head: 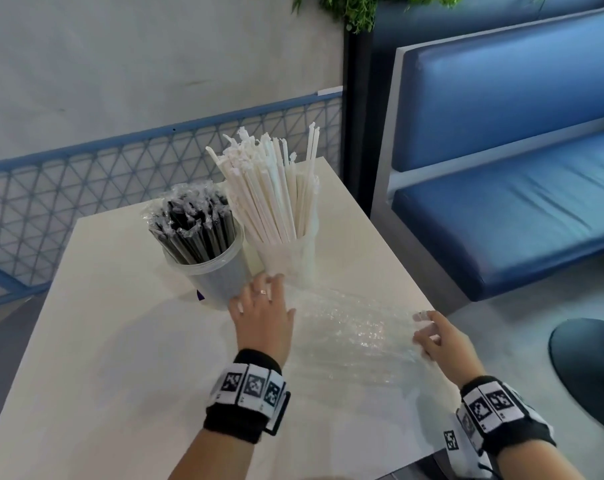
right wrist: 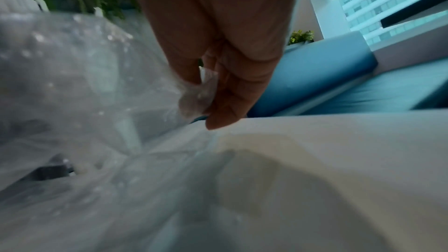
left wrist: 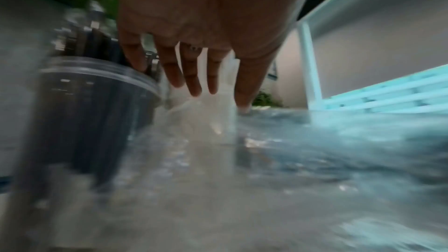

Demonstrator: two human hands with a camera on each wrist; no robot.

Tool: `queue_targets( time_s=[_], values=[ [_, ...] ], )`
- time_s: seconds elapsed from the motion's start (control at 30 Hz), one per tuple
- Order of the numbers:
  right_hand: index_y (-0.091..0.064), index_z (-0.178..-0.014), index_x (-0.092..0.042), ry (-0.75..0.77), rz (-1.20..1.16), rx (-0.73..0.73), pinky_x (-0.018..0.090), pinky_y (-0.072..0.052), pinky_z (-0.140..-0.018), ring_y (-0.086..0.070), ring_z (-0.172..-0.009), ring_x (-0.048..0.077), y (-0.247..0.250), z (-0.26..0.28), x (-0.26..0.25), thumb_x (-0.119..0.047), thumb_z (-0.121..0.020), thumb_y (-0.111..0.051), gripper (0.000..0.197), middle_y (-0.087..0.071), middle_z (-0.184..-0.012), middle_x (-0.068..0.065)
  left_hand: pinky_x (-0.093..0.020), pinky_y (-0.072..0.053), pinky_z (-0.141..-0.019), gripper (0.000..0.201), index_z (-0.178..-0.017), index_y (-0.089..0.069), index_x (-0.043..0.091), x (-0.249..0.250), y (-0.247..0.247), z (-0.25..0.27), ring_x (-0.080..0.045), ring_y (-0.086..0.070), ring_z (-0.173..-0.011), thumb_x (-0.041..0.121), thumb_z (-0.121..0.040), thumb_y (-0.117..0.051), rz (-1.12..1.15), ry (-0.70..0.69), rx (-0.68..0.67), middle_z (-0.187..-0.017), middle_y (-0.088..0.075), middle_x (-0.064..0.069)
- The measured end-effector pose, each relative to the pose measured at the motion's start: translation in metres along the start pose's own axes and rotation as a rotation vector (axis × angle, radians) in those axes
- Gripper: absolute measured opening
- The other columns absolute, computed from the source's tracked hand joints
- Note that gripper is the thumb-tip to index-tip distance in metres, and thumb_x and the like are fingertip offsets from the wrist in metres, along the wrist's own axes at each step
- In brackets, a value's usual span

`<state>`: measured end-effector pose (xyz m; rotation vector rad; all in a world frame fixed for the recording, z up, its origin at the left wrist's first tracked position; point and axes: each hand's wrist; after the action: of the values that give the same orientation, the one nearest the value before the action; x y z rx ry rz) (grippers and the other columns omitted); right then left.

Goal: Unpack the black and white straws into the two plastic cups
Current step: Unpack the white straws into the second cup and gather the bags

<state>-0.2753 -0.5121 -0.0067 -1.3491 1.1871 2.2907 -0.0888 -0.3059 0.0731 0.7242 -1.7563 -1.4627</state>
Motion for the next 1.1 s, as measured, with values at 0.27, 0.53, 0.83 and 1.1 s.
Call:
queue_targets(
  time_s=[0.27, 0.53, 0.83, 1.1],
  values=[
    [-0.048, -0.119, -0.033, 0.031, 0.195, -0.054, 0.031, -0.045, -0.086, -0.058, -0.090, 0.022, -0.006, 0.002, -0.012, -0.011, -0.084, -0.064, 0.045, -0.058, -0.109, 0.010, -0.057, 0.017, -0.108, 0.074, -0.144, 0.016, 0.032, 0.032, -0.052, 0.010, -0.027, 0.018, -0.144, 0.066, -0.082, -0.003, -0.216, -0.341, -0.480, -0.157, 0.017, -0.001],
    [-0.011, -0.148, -0.028, 0.318, 0.904, -0.211, 0.058, -0.030, -0.098, -0.023, -0.141, 0.036, -0.058, 0.046, -0.060, -0.075, -0.082, -0.016, 0.081, -0.013, -0.156, 0.004, -0.067, 0.010, -0.106, 0.098, -0.123, 0.044, 0.034, 0.014, -0.081, 0.027, -0.034, 0.029, -0.138, 0.080, -0.038, 0.028, -0.162, -0.193, -0.707, -0.140, 0.046, -0.001],
    [0.027, -0.141, -0.029, 0.088, 0.916, -0.653, 0.063, 0.005, -0.110, 0.034, -0.137, 0.028, -0.093, 0.026, -0.041, -0.078, -0.059, 0.021, 0.096, 0.045, -0.141, -0.003, -0.070, 0.007, -0.104, 0.089, -0.137, 0.028, 0.040, -0.019, -0.098, 0.022, -0.027, 0.034, -0.137, 0.081, -0.075, -0.022, -0.125, -0.103, -0.826, -0.139, 0.046, 0.012],
    [0.025, -0.142, -0.030, 0.121, 0.999, -0.660, 0.066, 0.006, -0.108, 0.035, -0.136, 0.028, -0.121, -0.017, -0.062, -0.056, -0.093, -0.029, 0.078, 0.042, -0.145, -0.004, -0.066, 0.009, -0.106, 0.094, -0.142, 0.025, 0.031, -0.019, -0.086, -0.002, -0.035, 0.029, -0.139, 0.074, -0.080, -0.032, -0.158, -0.075, -0.794, -0.149, 0.038, 0.001]
  ],
)
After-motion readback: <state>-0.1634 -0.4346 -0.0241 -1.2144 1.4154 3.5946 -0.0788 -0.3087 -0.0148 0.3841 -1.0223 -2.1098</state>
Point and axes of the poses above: each hand's wrist, its own z-axis away from the middle knuckle, its own y-axis out of the back of the hand, x = y × z
